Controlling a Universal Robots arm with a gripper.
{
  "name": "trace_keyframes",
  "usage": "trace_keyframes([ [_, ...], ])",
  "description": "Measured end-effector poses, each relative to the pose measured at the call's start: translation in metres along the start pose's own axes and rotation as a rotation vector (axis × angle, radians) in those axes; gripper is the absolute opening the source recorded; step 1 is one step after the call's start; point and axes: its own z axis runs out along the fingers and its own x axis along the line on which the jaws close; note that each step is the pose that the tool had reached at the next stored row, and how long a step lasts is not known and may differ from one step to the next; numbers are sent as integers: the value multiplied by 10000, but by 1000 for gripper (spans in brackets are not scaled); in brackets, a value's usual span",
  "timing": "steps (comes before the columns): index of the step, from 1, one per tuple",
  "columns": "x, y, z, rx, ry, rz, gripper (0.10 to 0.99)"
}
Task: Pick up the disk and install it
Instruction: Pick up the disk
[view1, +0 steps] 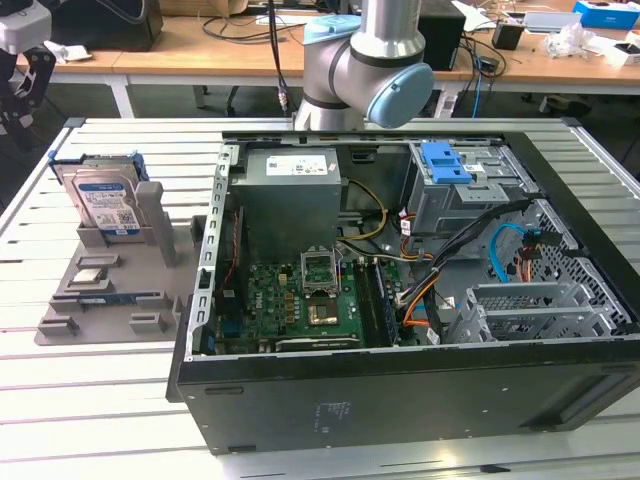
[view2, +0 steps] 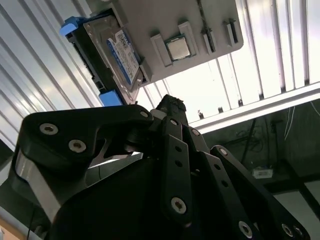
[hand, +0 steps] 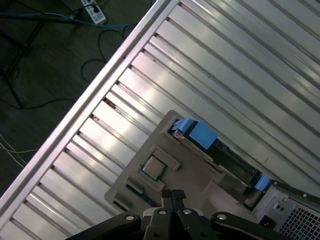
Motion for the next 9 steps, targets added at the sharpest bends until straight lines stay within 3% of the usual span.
trace_keyframes([
  [9,0,0,0,-21,41,-904,106],
])
